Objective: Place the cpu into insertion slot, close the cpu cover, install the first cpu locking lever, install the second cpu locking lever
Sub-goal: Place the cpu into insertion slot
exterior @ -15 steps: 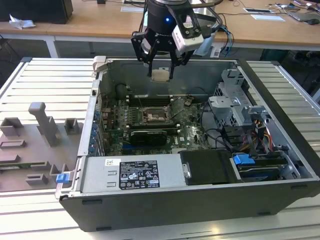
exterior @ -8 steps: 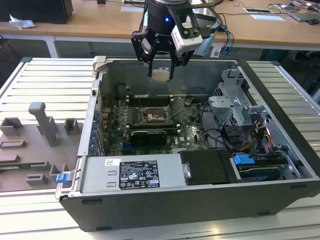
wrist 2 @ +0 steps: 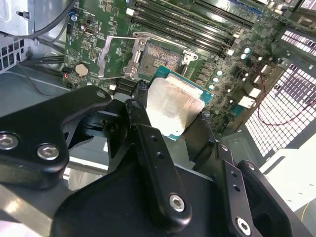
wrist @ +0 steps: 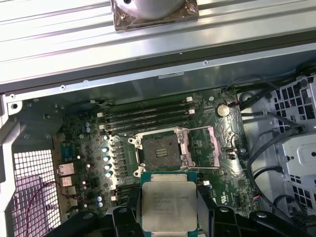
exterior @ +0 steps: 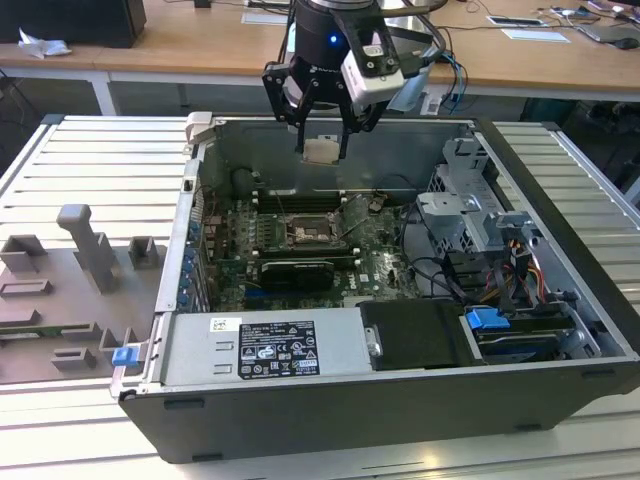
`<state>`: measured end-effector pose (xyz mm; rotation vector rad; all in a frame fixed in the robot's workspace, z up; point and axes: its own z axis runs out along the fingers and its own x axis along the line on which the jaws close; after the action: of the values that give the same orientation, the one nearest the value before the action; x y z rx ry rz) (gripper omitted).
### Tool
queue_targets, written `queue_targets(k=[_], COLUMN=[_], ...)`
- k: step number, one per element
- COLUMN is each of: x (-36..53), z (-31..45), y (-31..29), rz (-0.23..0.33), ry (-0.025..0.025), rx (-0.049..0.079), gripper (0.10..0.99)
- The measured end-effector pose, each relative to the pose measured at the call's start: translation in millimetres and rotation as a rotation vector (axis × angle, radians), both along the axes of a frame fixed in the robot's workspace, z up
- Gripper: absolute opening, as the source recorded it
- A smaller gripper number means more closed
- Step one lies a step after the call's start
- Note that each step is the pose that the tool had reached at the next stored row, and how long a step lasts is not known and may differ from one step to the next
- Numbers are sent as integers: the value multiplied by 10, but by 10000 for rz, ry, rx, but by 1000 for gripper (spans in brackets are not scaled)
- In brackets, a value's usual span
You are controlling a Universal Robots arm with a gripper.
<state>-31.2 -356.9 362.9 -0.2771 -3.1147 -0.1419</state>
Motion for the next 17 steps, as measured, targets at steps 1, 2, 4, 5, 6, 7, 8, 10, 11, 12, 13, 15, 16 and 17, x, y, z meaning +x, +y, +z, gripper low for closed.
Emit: queue_targets(k=[1, 2, 4, 5, 6, 7, 8, 10, 11, 12, 13, 15, 16, 17], x=[0, 0, 0, 0, 0, 0, 0, 0, 0, 0, 0, 0, 0, 0], z=[0, 0, 0, 0, 0, -1, 0, -1, -1, -1, -1, -1, -1, -1], y=[0, 0, 0, 0, 0, 0, 0, 0, 0, 0, 0, 0, 0, 0], rz=[-26, -56, -88, -131, -147, -161, -195, -223, -246, -271, -290, -325, -337, -355], ry=[0, 0, 0, 0, 0, 0, 0, 0, 0, -1, 0, 0, 0, 0], rx=[0, 0, 0, 0, 0, 0, 0, 0, 0, 0, 0, 0, 0, 0], gripper=[541, 541, 541, 541, 541, 541, 541, 541, 541, 541, 541, 541, 541, 541])
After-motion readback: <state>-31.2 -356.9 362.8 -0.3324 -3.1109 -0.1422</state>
